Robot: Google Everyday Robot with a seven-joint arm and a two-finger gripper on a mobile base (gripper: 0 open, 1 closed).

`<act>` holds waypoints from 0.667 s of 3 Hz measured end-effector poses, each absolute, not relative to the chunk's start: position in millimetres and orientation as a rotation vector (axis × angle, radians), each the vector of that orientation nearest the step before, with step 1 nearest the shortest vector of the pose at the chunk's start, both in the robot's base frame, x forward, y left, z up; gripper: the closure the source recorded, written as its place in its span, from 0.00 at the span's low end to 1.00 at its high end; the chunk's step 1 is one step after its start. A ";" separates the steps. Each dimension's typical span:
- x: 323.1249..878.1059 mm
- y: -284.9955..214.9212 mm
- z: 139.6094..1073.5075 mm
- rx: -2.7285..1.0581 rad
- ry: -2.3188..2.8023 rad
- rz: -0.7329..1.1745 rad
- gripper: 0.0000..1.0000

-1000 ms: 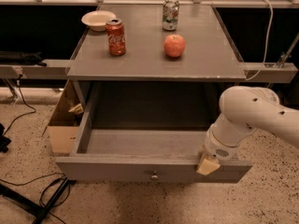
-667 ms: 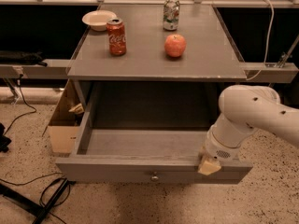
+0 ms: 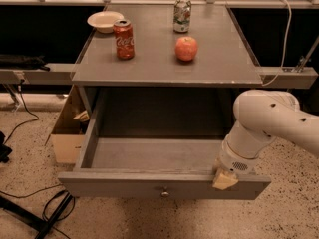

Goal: Open top drawer

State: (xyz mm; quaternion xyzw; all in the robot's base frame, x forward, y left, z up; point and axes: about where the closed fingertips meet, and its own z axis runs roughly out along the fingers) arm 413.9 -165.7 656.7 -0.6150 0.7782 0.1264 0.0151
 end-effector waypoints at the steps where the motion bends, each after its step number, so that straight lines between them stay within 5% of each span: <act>1: 407.3 -167.5 659.1 -1.936 2.421 0.416 1.00; 2: 400.5 -169.4 661.1 -1.959 2.418 0.443 1.00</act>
Offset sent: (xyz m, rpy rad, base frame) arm -0.1824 -0.0700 0.1057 0.1079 0.5347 0.3891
